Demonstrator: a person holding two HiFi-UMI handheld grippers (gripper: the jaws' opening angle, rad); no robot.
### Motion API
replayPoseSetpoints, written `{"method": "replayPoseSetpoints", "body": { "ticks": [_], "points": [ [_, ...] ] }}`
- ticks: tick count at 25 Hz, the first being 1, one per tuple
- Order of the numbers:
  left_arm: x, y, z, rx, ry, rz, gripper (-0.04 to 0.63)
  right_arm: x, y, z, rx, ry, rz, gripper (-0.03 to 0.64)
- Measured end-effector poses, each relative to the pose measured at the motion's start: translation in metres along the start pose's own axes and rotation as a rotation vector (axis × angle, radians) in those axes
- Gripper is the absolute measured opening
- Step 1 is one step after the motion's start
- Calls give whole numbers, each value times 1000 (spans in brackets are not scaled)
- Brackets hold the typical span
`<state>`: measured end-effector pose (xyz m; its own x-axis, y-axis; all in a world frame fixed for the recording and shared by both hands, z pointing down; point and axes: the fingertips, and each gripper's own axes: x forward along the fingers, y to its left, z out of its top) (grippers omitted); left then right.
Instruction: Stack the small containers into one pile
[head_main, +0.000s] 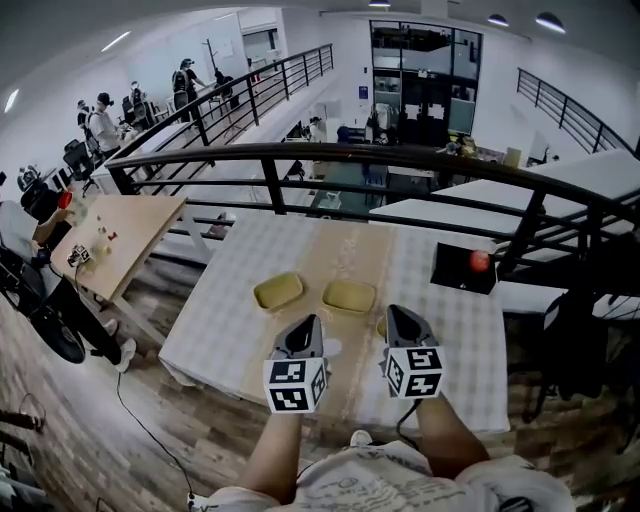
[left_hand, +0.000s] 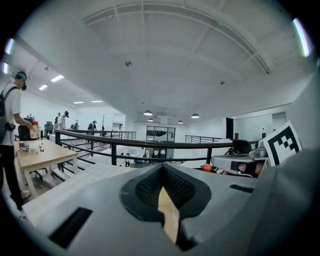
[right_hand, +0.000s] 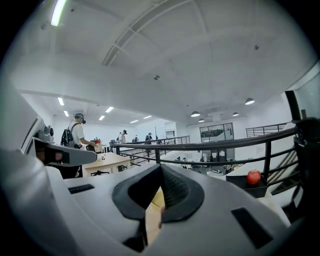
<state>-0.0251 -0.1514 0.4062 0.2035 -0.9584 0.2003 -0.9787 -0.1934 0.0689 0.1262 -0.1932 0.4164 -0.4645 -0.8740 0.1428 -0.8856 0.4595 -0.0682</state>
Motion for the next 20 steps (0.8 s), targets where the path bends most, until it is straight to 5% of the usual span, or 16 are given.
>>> {"method": "replayPoseSetpoints", "body": {
  "ticks": [7, 20],
  "points": [
    [69, 34, 10, -12, 13, -8, 6, 79, -21, 4, 56, 33, 17, -2],
    [117, 45, -12, 8, 88, -109, 6, 98, -39, -27, 30, 92, -73, -2]
  ]
}}
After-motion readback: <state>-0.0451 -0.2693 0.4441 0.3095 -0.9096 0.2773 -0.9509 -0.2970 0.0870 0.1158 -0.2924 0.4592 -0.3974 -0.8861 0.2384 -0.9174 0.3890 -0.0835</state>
